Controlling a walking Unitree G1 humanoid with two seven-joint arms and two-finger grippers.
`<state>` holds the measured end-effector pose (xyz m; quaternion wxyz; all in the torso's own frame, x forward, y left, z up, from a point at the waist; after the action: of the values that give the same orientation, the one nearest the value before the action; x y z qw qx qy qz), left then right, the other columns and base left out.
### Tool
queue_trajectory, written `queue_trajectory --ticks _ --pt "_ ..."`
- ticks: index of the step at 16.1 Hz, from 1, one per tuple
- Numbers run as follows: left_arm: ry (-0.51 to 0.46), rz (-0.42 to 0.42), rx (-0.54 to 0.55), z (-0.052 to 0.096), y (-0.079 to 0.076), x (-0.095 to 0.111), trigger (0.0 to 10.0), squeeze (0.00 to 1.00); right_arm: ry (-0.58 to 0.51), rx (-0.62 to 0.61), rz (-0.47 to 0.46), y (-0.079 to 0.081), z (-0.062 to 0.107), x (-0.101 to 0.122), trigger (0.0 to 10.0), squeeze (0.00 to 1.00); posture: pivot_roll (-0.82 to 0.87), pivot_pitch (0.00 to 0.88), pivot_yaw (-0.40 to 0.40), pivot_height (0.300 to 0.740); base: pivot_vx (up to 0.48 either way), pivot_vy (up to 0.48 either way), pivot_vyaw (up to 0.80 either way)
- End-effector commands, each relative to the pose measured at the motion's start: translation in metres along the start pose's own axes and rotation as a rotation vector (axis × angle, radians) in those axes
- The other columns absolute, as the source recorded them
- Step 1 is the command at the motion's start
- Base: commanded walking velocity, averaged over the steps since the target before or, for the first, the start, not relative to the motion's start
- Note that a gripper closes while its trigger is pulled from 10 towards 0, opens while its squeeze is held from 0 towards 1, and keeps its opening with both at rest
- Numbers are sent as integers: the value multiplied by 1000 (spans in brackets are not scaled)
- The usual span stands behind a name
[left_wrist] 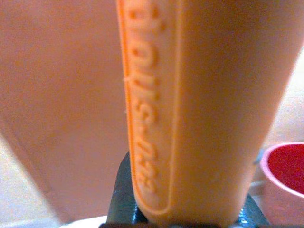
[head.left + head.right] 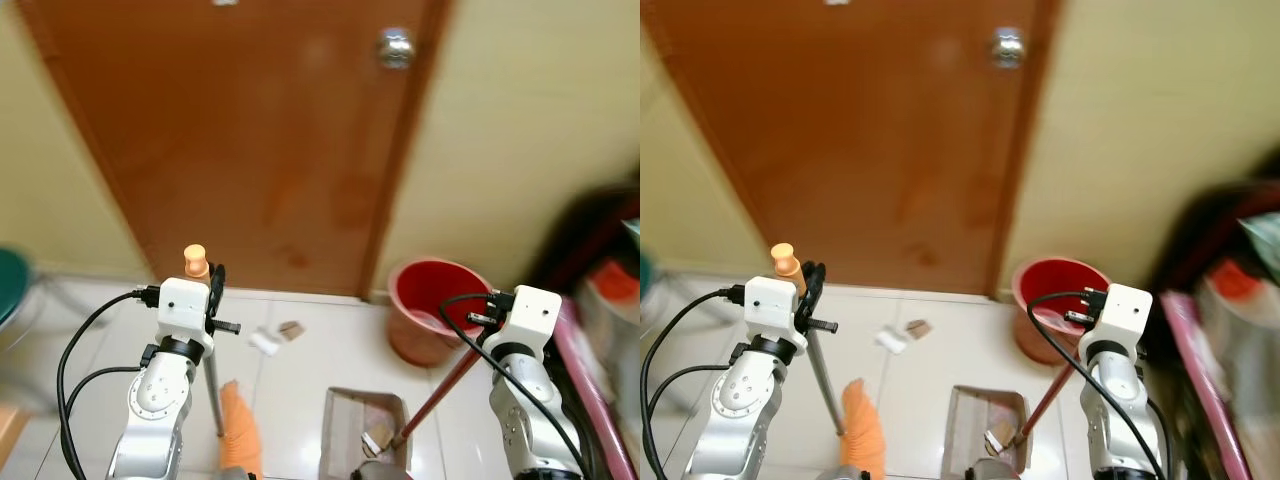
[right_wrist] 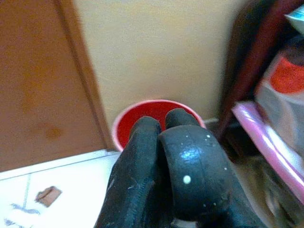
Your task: Sweep floor
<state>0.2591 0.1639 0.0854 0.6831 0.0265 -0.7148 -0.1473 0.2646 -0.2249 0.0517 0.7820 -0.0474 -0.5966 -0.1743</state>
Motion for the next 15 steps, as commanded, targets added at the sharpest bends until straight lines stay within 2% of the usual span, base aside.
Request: queue_trajectory --ticks 1,5,8,12,15 --pt "-18 14 -21 -2 -4 5 10000 0 -14 7 2 2 -2 8 10000 0 -17 0 -21 740 0 -262 -800" --pt "-1 46 -34 0 -12 2 10000 0 -7 24 12 6 -5 9 10000 0 -24 0 -23 740 0 -328 -789" --pt "2 51 -35 -1 -12 2 10000 0 -11 29 18 7 -10 12 10000 0 -25 0 -24 740 0 -321 -508" --pt "5 47 -17 -3 -10 2 10000 0 -24 26 21 4 -16 19 10000 0 -27 1 -22 740 0 0 0" --pt "-3 40 5 -6 -4 5 10000 0 -29 54 12 11 -19 23 10000 0 -24 17 -24 740 0 0 0"
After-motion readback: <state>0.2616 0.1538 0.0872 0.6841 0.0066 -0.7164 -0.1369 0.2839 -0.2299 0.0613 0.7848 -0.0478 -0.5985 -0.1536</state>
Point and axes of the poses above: a point about 5 cm out from each wrist's last joint towards the gripper, its own z axis pointing back from the gripper into the wrist, its own x axis along the axis of the wrist's last joint, y = z × x, the point moved 1 cm from there along -z, pointing out of the wrist towards the gripper, and after that the axes turned 6 degrees about -z, right-handed, at the moved point
